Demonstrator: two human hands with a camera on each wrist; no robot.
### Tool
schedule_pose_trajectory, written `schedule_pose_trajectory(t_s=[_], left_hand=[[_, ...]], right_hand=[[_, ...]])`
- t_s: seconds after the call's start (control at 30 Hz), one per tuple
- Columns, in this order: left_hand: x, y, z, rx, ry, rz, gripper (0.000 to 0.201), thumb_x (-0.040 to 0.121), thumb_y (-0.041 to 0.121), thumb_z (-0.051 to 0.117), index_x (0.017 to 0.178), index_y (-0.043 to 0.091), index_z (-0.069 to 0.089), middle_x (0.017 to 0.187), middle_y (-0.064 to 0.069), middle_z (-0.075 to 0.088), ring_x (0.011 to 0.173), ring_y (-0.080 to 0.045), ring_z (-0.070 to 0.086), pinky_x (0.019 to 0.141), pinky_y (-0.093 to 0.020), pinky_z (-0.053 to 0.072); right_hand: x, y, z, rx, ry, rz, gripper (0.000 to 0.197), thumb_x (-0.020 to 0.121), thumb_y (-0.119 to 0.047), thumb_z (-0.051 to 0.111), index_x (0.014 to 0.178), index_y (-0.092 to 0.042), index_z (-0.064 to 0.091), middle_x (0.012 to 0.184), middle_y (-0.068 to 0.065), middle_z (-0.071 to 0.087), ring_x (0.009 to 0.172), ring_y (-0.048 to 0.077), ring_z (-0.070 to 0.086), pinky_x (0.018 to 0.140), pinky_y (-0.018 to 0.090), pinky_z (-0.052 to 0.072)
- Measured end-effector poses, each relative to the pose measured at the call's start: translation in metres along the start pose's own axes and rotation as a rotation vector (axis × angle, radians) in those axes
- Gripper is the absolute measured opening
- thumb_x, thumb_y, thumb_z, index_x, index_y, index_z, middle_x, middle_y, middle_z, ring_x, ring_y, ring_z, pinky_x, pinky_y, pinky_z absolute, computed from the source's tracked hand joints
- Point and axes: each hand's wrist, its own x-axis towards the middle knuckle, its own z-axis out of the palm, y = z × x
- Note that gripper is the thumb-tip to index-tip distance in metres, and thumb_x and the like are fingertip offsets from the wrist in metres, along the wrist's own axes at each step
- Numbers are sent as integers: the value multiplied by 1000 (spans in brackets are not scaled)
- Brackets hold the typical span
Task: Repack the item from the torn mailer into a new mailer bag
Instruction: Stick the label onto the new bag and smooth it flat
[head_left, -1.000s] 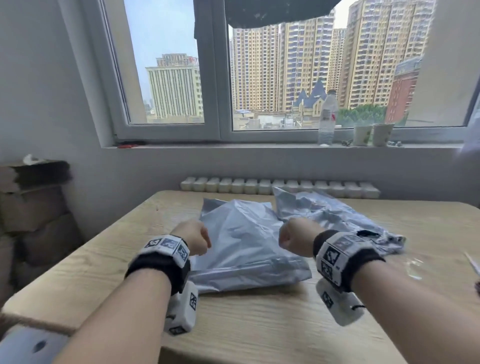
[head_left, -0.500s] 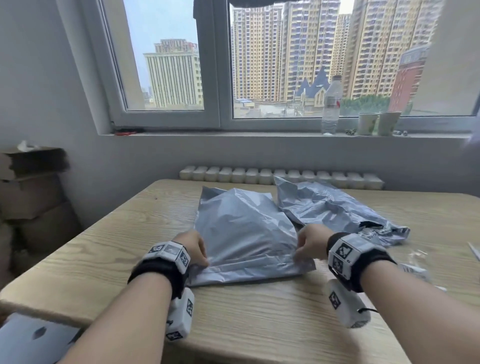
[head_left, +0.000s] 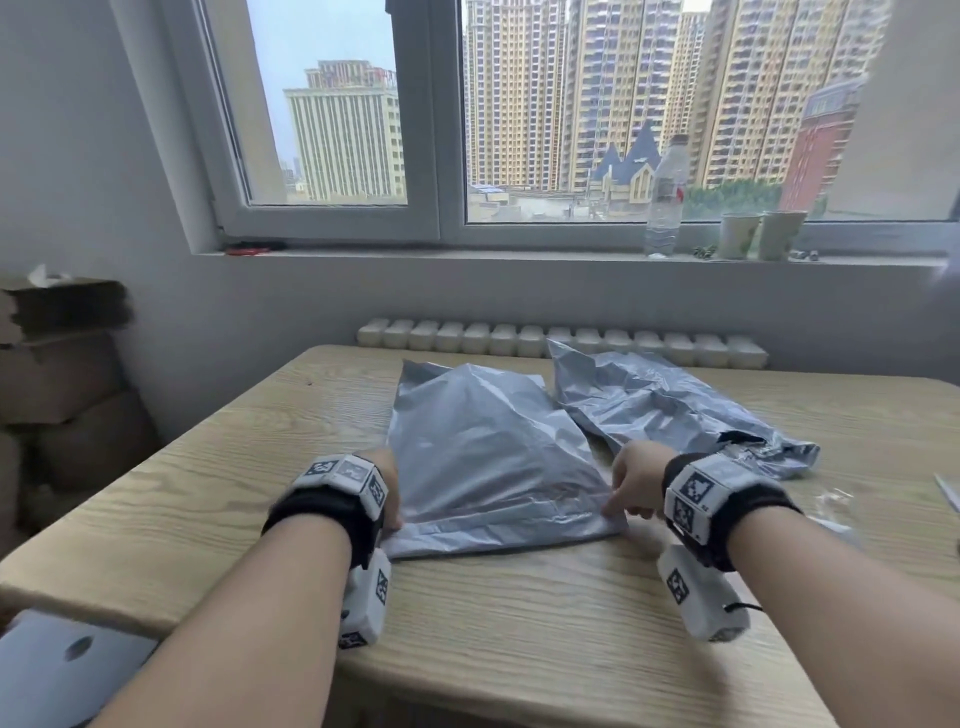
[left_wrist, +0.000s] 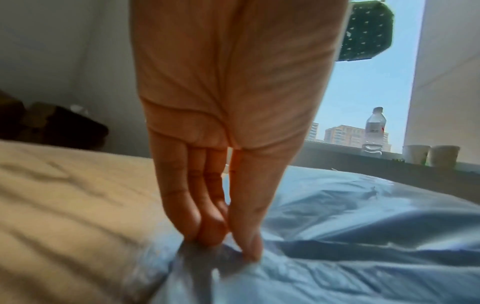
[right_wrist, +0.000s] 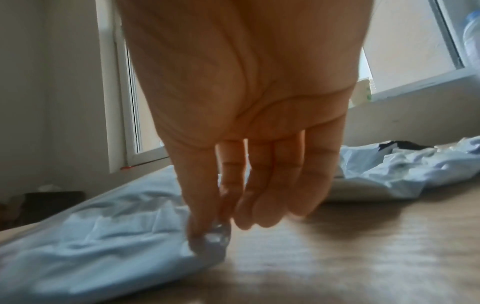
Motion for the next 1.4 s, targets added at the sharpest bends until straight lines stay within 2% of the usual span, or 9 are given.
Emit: schedule_pose_trajectory(t_s=[0.1,0.23,0.47,0.63,0.83,0.97,1.13,1.3,1.4], left_hand=[[-10,31,-6,-231,2,146,16,73,14,81,77,8,67,80,-12,75,64,-20,66,75,-33,60],[-14,72,16,-336,-124,302,19,78,15,78,70,14,62,65,-4,64,54,-12,58,66,-27,54],[-11,34,10,-37,-55,162,11,66,17,79,71,17,70,61,4,66,52,-10,59,53,-13,46],[-17,58,2,-190,-147,283,19,68,7,85,72,15,68,77,-9,71,71,-22,66,82,-39,59],[-19,72,17,-194,-165,345,21,65,10,87,68,18,68,84,-7,71,69,-16,62,70,-27,53],[-18,70,21,-189,-157,329,23,66,11,87,67,19,65,82,-4,69,59,-11,57,66,-23,49],[-20,72,21,-180,-169,328,23,65,14,87,67,19,65,84,-5,68,69,-16,59,70,-26,50],[-23,71,22,-188,-179,331,26,63,19,89,68,20,63,78,-3,64,60,-13,54,63,-22,46],[-26,71,22,-187,-179,330,28,61,21,90,70,20,63,77,-2,63,57,-11,52,60,-20,44]], right_hand=[[1,-13,1,106,103,-70,25,71,-39,78,62,-19,65,61,-4,62,62,13,59,65,29,55],[0,-37,18,172,77,-195,22,71,-30,79,60,-22,62,57,-7,60,50,5,53,51,19,47],[-2,3,13,57,53,0,14,71,-25,77,71,-12,71,74,5,72,70,19,68,67,30,58],[-14,-18,15,33,98,-213,18,61,-28,79,60,-24,62,68,-8,64,64,7,60,52,21,44],[-20,-40,28,-308,45,-379,22,70,-26,71,91,-26,63,98,-2,66,90,20,60,69,25,45],[-19,-45,31,-417,82,-386,17,68,-27,70,84,-22,67,89,-1,68,84,23,64,74,32,55],[-21,-51,32,-486,72,-367,19,67,-25,68,84,-18,71,82,0,68,77,25,65,74,36,59],[-28,-57,29,-582,35,-395,12,74,-21,68,84,-14,69,75,2,59,70,25,56,64,27,48],[-35,-61,29,-649,54,-425,15,81,-21,64,92,-12,69,84,5,64,74,24,58,61,26,42]])
